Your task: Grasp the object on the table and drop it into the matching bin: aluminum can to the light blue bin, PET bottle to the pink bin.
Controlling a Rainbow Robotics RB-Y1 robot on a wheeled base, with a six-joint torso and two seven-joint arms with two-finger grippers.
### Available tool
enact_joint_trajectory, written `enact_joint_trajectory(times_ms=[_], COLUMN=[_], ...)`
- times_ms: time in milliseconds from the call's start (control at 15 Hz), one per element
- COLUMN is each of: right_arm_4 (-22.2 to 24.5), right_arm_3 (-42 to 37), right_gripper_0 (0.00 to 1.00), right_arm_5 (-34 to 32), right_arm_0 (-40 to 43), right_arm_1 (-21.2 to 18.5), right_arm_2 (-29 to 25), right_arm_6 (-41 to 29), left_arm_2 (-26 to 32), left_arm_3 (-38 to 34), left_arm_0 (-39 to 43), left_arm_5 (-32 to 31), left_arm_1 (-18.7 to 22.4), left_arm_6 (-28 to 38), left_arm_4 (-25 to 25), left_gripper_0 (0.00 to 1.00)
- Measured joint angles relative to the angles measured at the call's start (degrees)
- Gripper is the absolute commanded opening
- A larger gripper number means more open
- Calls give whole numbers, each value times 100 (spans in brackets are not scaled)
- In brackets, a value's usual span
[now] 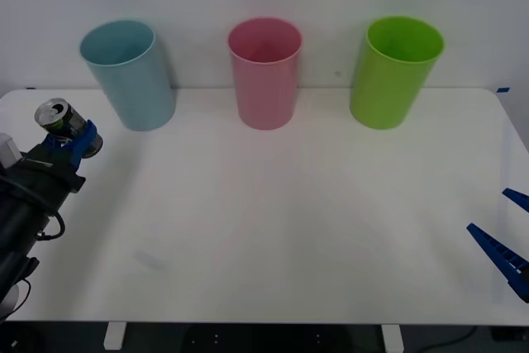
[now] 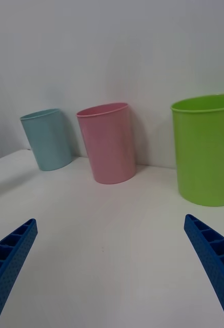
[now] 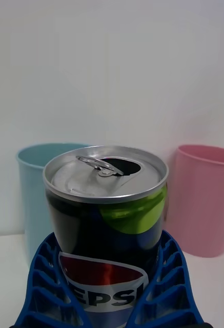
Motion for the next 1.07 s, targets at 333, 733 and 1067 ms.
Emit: enact_joint_trajectory(times_ms=[333,733,1067], right_arm_4=[0,0,0], right_arm_3=[0,0,0], right_gripper_0=[100,100,100], right_arm_5=[0,0,0], right_arm_0=[0,0,0], right_arm_1=[0,0,0], right_arm_2=[0,0,0], right_arm_6=[0,0,0], left_arm_2=[94,117,-21], left_arm_3=[-622,-635,175], left_arm_0=[-155,-907,-2004], left_arm_5=[118,416,833], left_arm_1=[37,149,160], left_arm_6=[1148,1621,1743], left_arm_4=[-524,-1174,-1730], left_gripper_0=[0,0,0])
